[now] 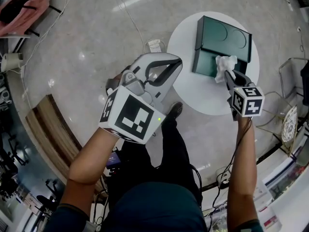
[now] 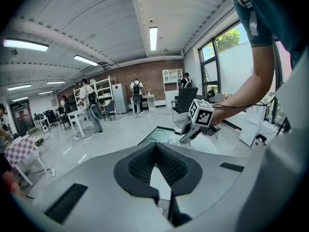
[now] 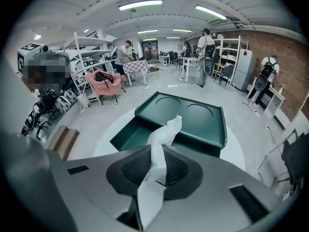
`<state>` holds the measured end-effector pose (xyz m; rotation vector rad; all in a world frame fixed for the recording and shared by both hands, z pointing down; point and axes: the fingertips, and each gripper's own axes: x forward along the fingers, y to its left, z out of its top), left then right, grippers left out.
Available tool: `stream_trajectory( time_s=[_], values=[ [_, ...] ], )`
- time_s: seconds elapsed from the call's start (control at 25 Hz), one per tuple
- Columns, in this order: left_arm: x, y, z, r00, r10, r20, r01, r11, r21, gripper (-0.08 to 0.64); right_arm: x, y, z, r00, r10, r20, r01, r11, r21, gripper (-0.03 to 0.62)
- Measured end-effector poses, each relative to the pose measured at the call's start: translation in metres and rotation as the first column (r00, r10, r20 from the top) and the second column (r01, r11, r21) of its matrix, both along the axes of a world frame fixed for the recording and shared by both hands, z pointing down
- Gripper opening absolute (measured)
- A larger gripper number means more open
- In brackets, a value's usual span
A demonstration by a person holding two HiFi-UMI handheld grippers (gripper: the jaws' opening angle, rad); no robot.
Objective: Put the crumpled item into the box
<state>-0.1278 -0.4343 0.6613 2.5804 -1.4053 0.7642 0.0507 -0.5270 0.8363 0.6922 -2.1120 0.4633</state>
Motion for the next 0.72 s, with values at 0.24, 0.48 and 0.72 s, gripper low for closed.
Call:
stream_trajectory(
  time_s=[0.24, 0.48, 0.72],
  values=[
    [-0.012, -0.013, 0.01, 1.0, 0.009, -0.005, -0.009, 1.0, -0.004, 0.018, 0.001, -0.017, 0.018, 0.996, 0.033, -0.08, -0.032, 0.999, 0.014, 0.109],
    [-0.004, -0.013, -0.015, 1.0, 0.028, 0.0, -0.028, 1.0, 0.013, 0.018, 0.023, -0.022, -0.005, 0.986, 0.071, -0.151, -0.062, 0.996, 0.063, 0.193],
    [0.002, -0.008, -0.055, 0.999, 0.045, 0.018, -0.045, 0.998, 0.046, 0.018, 0.035, -0.022, -0.057, 0.984, 0.102, -0.143, -0.084, 0.988, 0.129, 0.202]
  ],
)
